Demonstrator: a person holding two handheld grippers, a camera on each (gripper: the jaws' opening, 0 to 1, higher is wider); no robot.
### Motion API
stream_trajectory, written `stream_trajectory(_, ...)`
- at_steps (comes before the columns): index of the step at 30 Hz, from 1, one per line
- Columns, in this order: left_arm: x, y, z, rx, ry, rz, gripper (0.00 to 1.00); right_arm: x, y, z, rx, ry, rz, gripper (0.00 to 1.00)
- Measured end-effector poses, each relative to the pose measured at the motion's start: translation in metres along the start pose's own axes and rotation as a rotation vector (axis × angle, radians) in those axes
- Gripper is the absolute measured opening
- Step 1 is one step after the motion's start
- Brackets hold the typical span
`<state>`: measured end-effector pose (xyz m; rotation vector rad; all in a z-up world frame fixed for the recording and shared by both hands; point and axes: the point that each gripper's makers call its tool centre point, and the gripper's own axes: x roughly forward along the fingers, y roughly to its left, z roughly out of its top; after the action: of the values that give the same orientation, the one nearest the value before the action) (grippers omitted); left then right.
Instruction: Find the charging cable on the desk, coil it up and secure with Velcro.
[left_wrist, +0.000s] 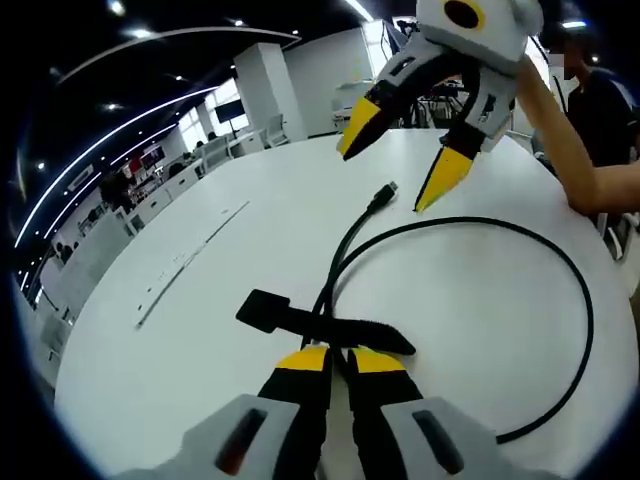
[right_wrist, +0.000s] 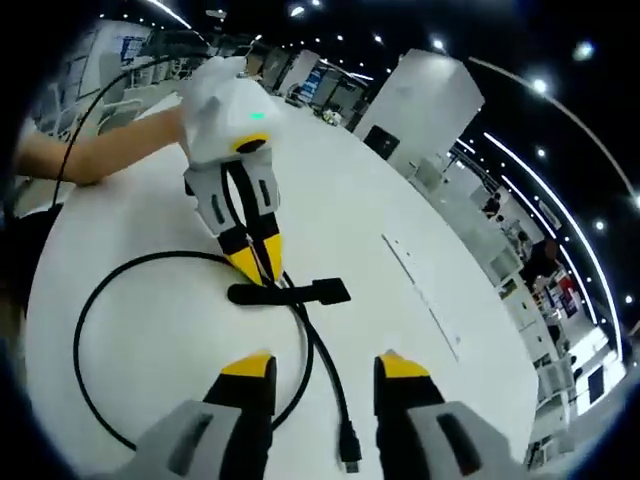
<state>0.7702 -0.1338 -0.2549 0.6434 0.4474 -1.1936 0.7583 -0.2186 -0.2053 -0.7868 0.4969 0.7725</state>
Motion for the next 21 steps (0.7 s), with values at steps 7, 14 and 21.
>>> stream_trajectory(7, 0.001, 0.001, 0.000, -0.009, 0.008, 0.008, 0.08, 0.008, 0.002, -0.013, 0.038, 0.035, 0.029, 0.36)
stream_trajectory(14, 0.001, -0.002, 0.001, 0.014, 0.016, 0.017, 0.08, 0.012, 0.009, -0.019, 0.082, 0.033, 0.074, 0.30)
stream_trajectory(21, 0.002, -0.002, 0.001, 0.014, 0.014, 0.020, 0.08, 0.013, 0.020, -0.026, 0.166, 0.042, 0.126, 0.26)
